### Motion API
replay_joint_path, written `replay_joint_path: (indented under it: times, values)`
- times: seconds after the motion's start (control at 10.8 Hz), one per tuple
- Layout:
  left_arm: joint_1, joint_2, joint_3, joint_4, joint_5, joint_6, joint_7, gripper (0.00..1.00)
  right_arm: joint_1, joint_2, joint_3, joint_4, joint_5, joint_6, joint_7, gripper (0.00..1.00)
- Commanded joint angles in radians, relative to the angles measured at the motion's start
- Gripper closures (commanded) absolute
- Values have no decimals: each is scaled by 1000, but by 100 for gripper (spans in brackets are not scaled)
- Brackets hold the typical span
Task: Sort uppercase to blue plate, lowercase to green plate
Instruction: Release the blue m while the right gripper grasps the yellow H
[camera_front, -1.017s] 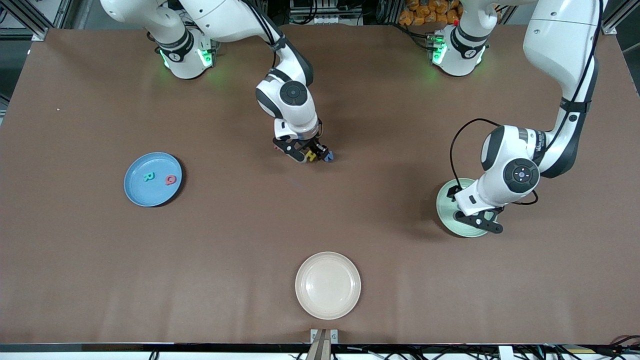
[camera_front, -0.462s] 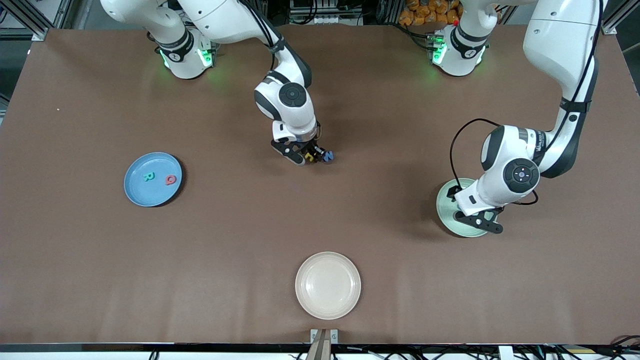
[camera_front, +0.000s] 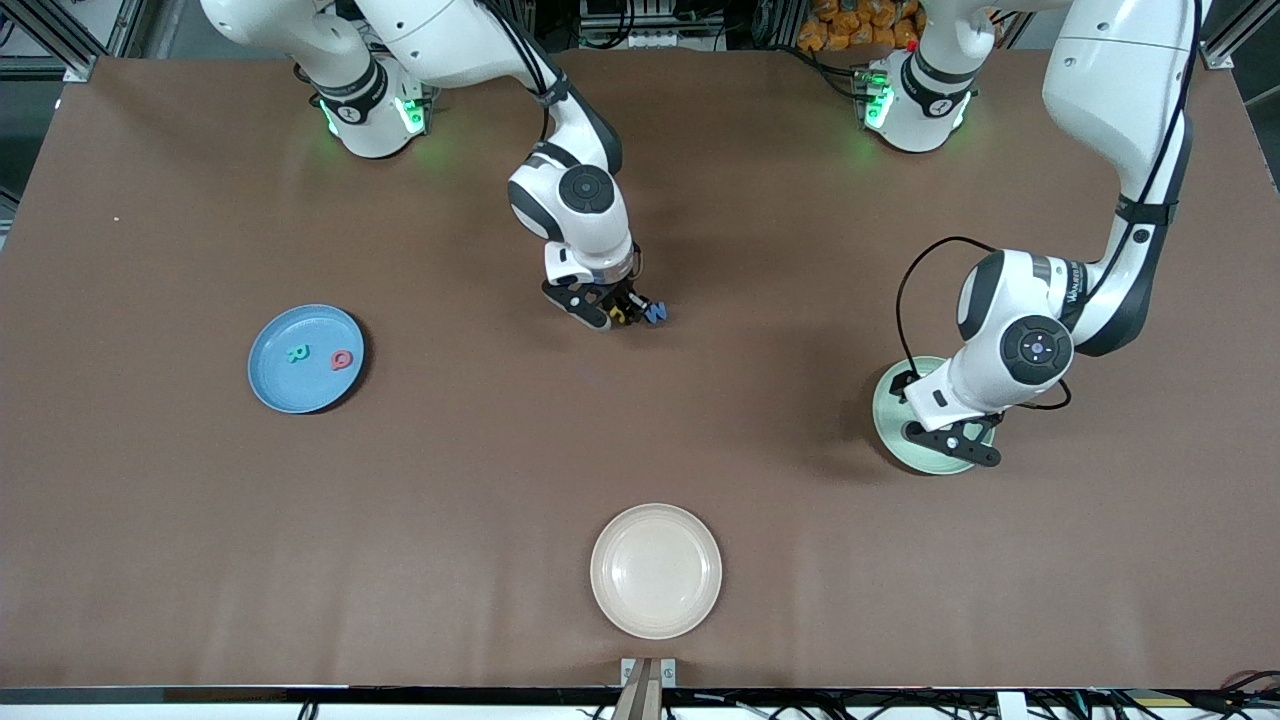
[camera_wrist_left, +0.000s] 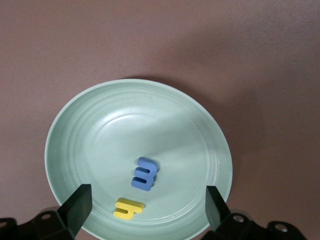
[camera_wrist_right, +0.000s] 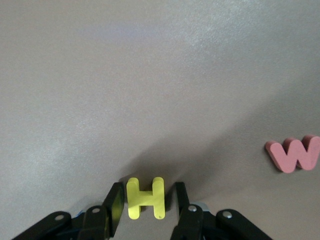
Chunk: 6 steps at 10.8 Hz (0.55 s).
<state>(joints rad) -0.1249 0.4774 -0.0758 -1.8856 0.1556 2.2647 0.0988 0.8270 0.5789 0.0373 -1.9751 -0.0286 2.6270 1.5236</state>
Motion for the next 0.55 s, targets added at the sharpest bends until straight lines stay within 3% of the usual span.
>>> replay_joint_path:
  times: [0.0,0.18,0.46]
  values:
    - [-16,-16,-4,-3,4,-7,-43,0,3,7,1,5,-27,2,12,55]
    - [-35,-16,-10,-4,4,-7,-85,0,6,9,1,4,-31,2,10,61]
    - [-35,-14,-10,-4,4,-7,-85,0,4,6,1,2,-71,-2,7,80]
